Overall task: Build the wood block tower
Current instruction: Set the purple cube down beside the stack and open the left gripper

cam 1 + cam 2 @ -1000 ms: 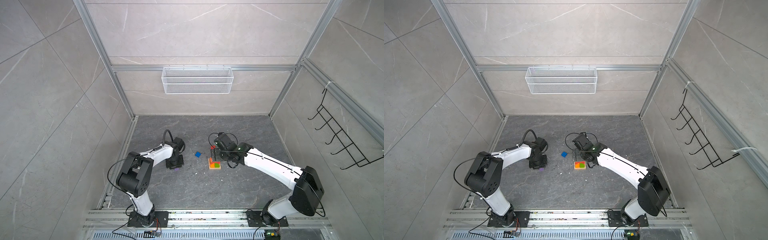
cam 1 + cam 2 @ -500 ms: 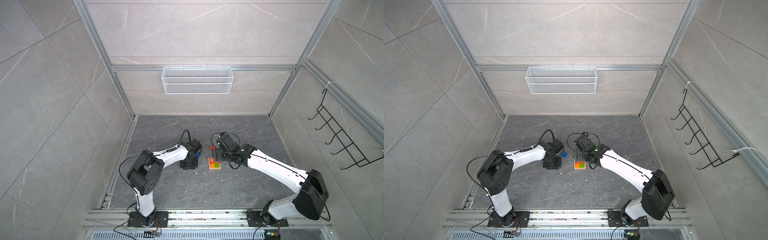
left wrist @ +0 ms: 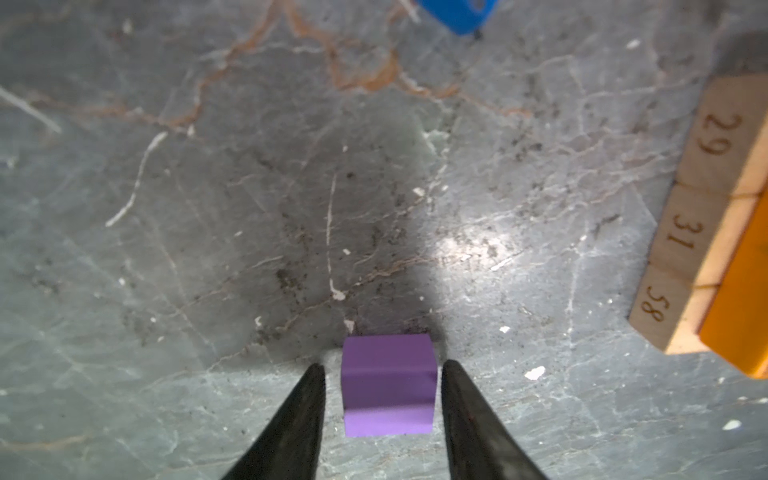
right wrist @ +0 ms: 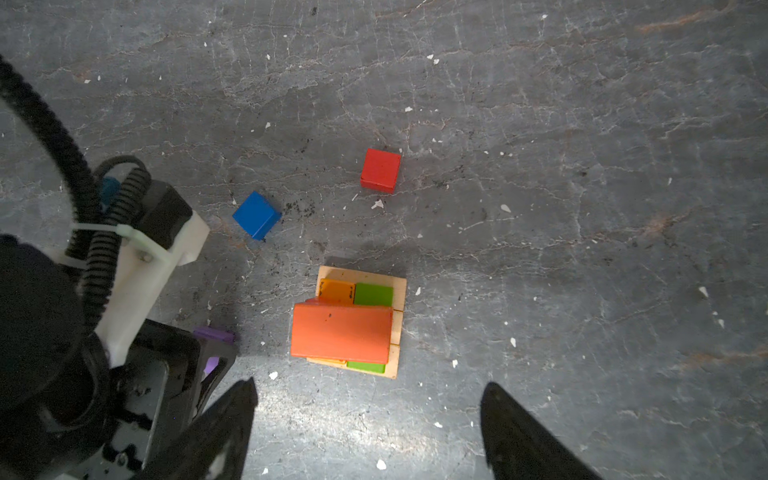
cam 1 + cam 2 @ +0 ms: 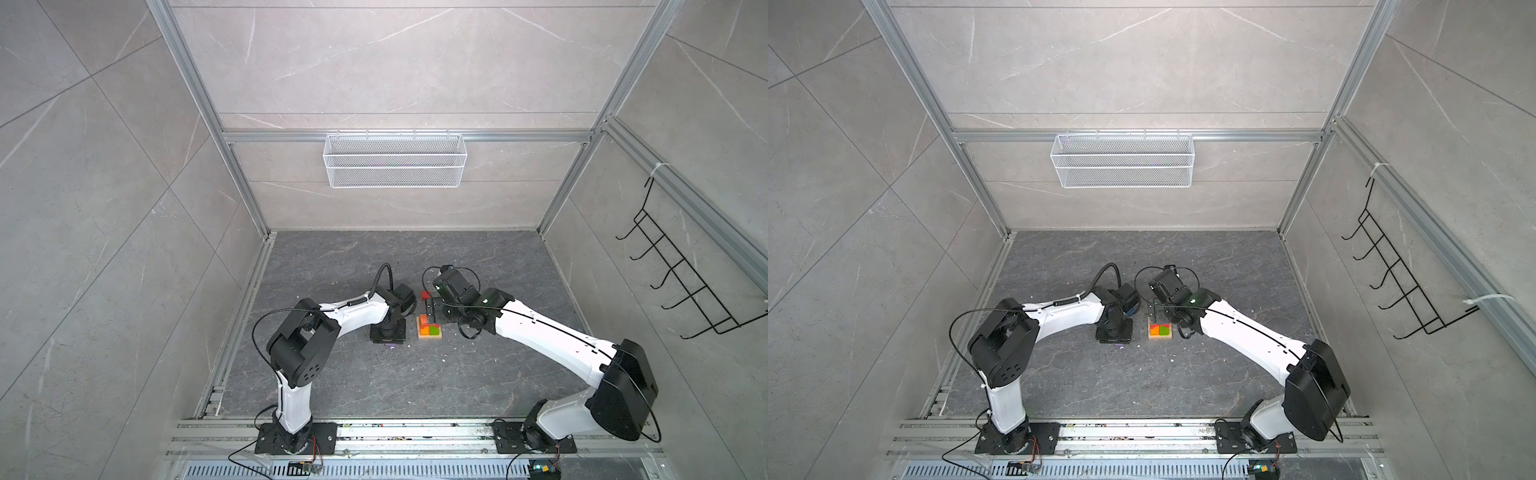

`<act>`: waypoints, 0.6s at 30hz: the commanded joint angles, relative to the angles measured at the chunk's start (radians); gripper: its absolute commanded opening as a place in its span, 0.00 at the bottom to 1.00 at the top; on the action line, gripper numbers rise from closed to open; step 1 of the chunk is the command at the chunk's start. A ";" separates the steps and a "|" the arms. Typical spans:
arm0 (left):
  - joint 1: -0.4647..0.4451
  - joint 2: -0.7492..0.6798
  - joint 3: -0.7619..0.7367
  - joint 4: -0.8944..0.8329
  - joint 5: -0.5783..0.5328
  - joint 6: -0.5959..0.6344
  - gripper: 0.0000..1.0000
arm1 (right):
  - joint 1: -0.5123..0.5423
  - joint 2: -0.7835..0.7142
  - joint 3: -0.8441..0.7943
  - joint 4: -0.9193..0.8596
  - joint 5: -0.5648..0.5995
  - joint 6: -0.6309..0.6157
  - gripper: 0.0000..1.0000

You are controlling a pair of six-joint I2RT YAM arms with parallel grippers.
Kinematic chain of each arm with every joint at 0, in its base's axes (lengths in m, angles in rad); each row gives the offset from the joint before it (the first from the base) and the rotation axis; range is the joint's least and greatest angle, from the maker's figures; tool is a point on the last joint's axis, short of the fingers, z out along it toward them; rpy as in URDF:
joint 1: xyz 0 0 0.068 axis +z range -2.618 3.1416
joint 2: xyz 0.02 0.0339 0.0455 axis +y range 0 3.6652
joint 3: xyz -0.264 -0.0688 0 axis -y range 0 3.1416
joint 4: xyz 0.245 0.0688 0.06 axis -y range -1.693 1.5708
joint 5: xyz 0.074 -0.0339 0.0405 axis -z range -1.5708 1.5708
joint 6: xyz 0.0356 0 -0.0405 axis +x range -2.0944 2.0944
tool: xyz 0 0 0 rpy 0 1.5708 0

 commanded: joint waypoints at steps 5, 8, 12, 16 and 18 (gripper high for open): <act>0.001 -0.036 0.077 -0.110 -0.058 0.019 0.66 | 0.037 -0.007 0.023 -0.041 0.012 0.007 0.81; 0.018 -0.073 0.086 -0.135 -0.064 0.038 0.68 | 0.073 0.002 0.044 -0.059 0.016 0.042 0.81; 0.064 -0.128 0.070 -0.144 -0.057 0.065 0.71 | 0.134 0.029 0.080 -0.078 0.036 0.086 0.81; 0.128 -0.186 0.039 -0.140 -0.031 0.099 0.74 | 0.184 0.083 0.126 -0.087 0.049 0.136 0.80; 0.159 -0.211 0.030 -0.153 -0.035 0.119 0.75 | 0.207 0.115 0.150 -0.087 0.049 0.151 0.79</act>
